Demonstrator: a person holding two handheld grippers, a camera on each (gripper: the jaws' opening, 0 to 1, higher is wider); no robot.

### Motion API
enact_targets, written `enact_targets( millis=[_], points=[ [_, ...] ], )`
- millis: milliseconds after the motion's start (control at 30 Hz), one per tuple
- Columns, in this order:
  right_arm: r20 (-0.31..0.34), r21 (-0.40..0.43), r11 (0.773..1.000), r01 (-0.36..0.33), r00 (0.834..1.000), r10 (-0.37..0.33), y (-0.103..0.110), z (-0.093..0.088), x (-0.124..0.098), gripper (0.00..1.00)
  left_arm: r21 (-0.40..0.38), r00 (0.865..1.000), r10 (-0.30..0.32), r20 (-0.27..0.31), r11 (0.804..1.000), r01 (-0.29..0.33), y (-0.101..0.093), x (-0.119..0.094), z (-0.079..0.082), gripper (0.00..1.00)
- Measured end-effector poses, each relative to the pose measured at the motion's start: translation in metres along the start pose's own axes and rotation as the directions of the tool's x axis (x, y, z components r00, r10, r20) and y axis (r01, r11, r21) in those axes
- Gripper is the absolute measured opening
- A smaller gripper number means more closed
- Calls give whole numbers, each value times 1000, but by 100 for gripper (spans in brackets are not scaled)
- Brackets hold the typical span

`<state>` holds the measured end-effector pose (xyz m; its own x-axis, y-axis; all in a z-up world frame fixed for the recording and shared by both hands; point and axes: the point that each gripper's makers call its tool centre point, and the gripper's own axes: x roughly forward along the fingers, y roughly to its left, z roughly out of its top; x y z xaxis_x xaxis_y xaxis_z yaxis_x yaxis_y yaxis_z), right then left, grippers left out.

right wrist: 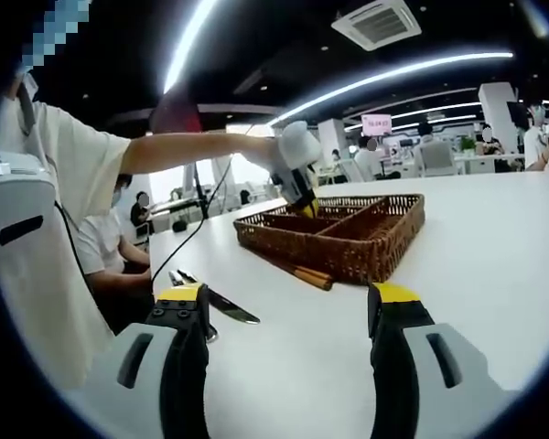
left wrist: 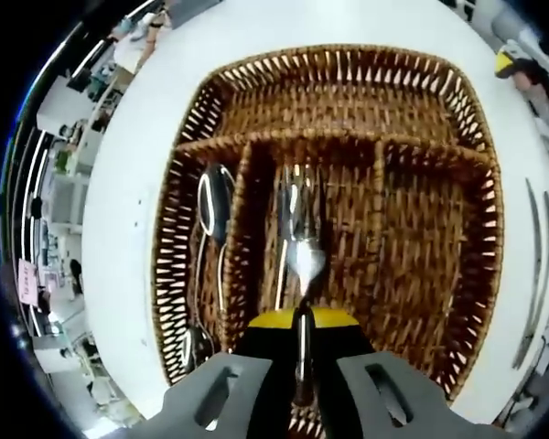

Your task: Arrange the knives, forks, and spoons in their matching storage slots by inserting each utensil handle-first until every utensil is classified and aligned in the correct compartment

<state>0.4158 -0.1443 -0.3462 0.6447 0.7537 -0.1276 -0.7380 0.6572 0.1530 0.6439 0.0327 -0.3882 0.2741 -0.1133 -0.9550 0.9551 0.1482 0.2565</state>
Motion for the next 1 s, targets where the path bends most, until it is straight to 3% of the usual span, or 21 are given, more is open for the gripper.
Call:
enact_targets(
  millis=[1000],
  points=[
    [-19, 1, 1000, 7, 1000, -6, -4, -3, 3, 73, 116, 996, -45, 72, 993, 37, -7, 9, 13, 2]
  ],
)
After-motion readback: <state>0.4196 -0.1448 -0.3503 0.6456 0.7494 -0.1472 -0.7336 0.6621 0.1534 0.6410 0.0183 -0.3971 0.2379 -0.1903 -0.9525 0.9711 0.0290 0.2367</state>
